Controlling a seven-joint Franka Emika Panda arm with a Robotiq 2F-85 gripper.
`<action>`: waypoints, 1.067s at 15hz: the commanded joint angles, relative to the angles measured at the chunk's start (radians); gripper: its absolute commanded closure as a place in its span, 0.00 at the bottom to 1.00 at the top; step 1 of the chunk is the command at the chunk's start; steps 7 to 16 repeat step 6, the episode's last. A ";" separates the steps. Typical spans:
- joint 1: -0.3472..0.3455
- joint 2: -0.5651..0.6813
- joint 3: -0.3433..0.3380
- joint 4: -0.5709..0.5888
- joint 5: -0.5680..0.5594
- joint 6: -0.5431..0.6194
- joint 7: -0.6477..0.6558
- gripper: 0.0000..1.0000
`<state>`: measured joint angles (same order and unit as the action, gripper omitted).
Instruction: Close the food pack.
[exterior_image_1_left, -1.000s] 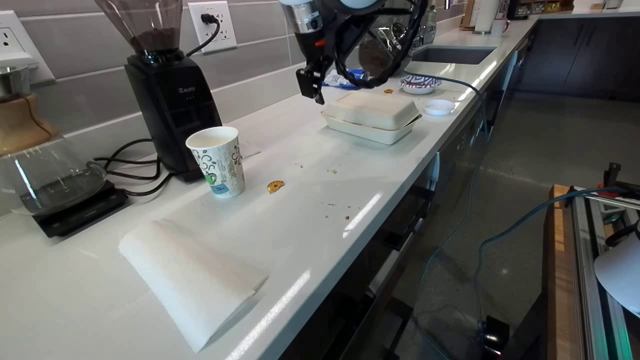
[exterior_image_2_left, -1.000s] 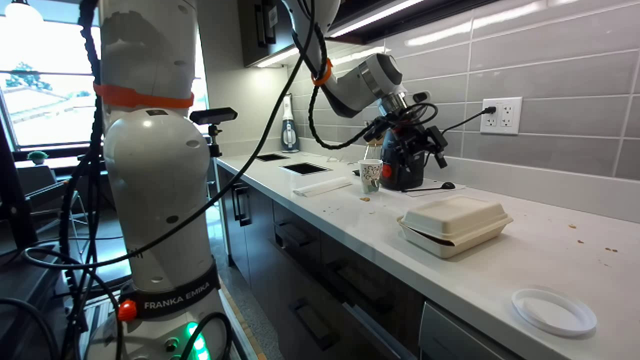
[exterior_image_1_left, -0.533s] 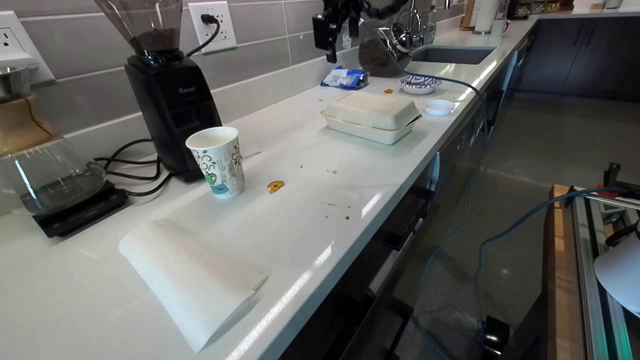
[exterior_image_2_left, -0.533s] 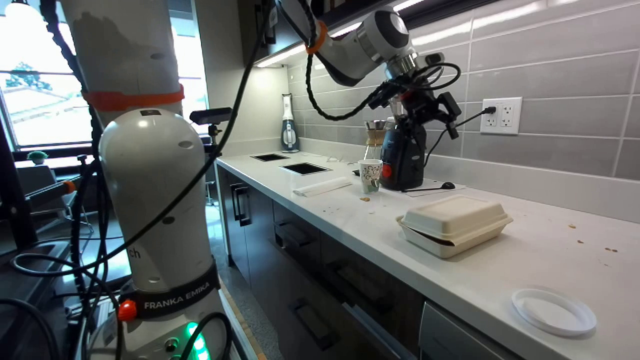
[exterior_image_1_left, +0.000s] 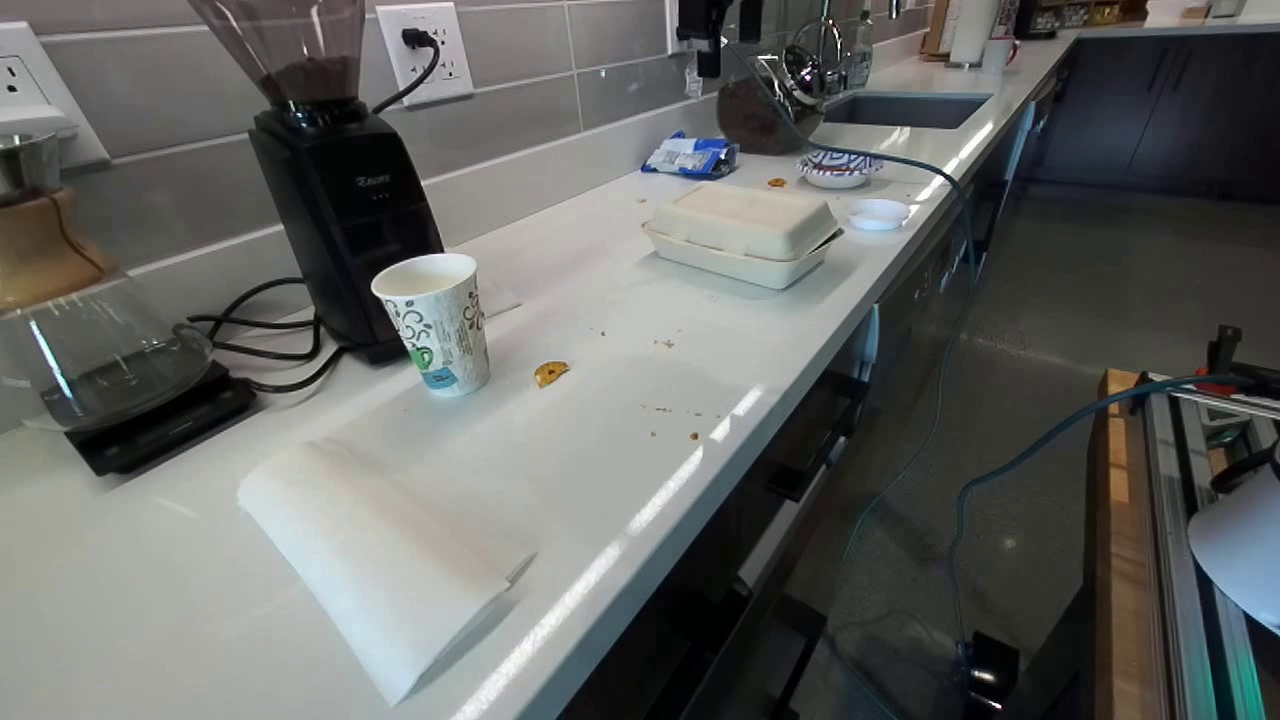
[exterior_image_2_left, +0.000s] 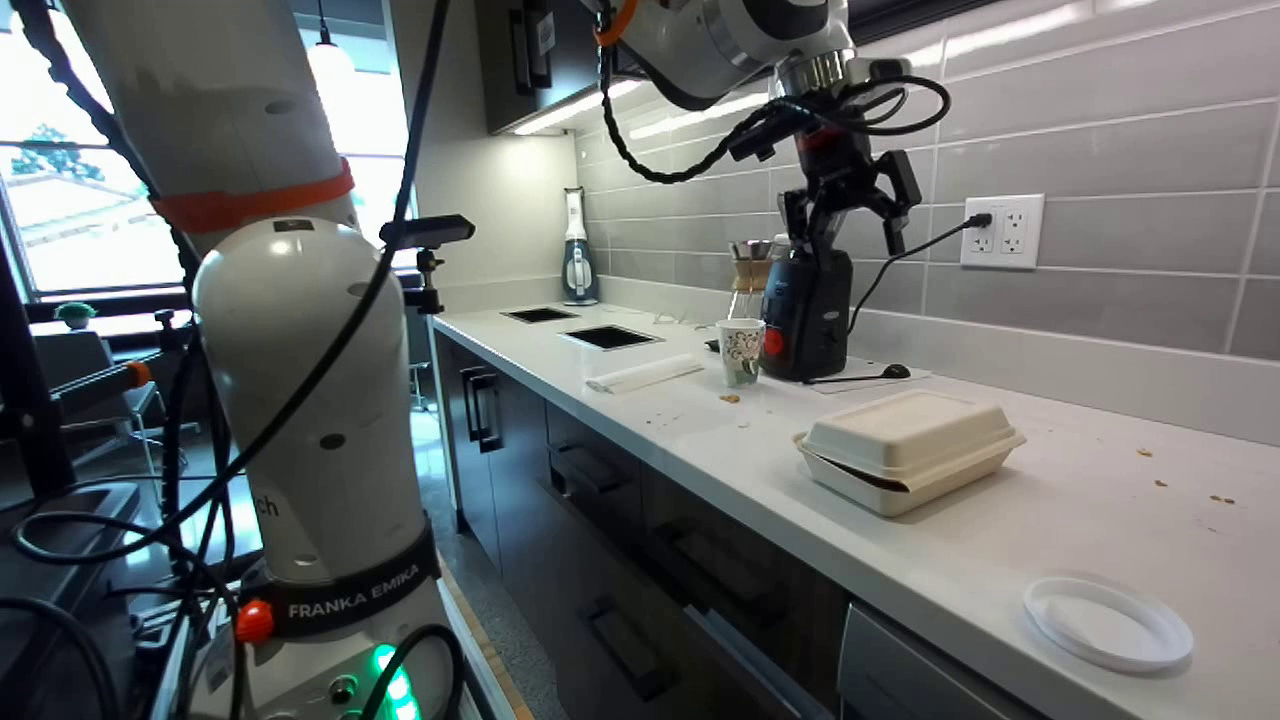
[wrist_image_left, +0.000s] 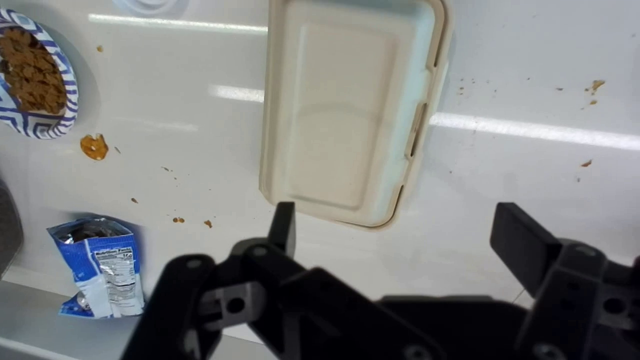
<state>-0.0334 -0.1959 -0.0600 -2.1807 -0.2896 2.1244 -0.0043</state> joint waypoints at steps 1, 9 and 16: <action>-0.011 -0.006 0.009 0.001 0.009 -0.011 -0.008 0.00; -0.011 -0.011 0.009 0.000 0.014 -0.014 -0.016 0.00; -0.011 -0.011 0.009 0.000 0.014 -0.014 -0.016 0.00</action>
